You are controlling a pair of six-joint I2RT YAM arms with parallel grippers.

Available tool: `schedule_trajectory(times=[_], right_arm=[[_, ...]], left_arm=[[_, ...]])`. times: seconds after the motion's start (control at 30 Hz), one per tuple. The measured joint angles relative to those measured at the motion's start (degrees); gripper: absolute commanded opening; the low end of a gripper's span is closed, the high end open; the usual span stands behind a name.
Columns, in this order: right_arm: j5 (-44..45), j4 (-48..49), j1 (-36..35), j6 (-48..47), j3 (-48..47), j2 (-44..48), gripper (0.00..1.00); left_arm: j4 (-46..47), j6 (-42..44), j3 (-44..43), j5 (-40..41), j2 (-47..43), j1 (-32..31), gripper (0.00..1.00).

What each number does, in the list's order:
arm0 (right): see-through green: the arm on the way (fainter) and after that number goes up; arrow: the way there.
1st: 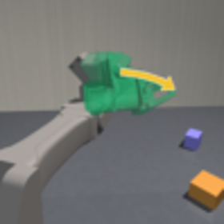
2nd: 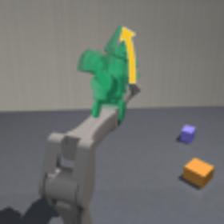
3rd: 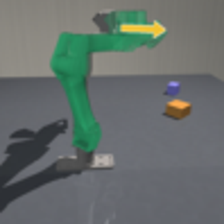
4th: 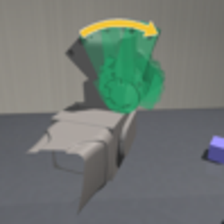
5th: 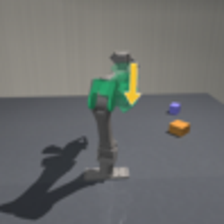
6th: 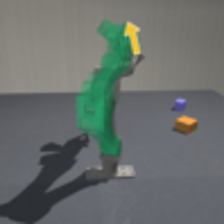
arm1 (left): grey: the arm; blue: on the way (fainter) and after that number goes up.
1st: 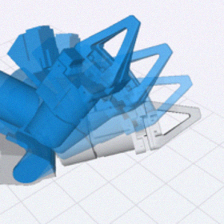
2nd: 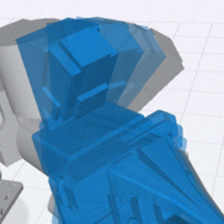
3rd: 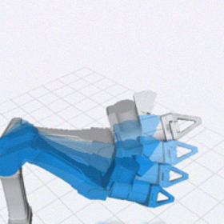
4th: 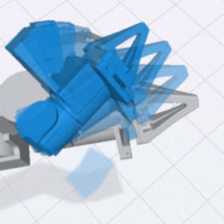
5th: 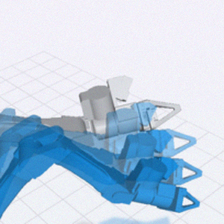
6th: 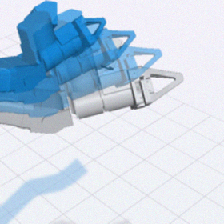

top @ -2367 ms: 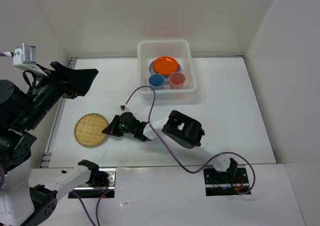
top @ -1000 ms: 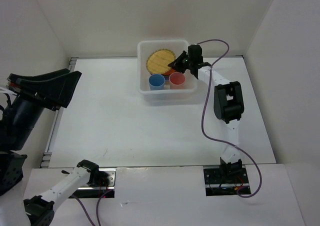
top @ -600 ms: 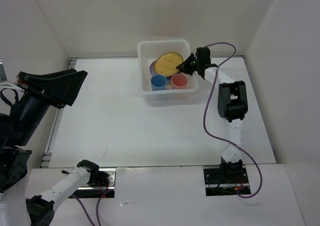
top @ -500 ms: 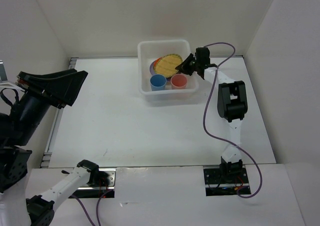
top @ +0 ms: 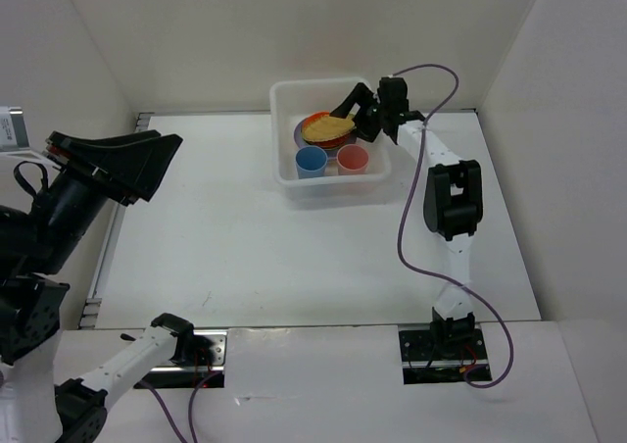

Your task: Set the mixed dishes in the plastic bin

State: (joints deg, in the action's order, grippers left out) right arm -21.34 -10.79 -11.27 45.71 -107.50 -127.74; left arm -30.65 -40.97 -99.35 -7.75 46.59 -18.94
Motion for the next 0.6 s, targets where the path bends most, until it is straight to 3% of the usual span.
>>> schedule_trajectory(times=[0.27,0.5,0.6], right_arm=[[4.04,-11.5,-3.32,-6.03,-10.38,8.24,0.99],[4.87,-12.94,-4.79,-9.68,-6.62,29.77,0.99],[4.17,-12.52,-4.79,-10.93,0.33,39.98,0.99]], left_arm=[[0.9,0.07,1.84,-3.04,3.48,0.0,0.86],[1.42,0.07,5.77,-5.64,5.44,0.0,0.86],[1.6,0.07,6.84,-6.14,5.6,0.0,0.86]])
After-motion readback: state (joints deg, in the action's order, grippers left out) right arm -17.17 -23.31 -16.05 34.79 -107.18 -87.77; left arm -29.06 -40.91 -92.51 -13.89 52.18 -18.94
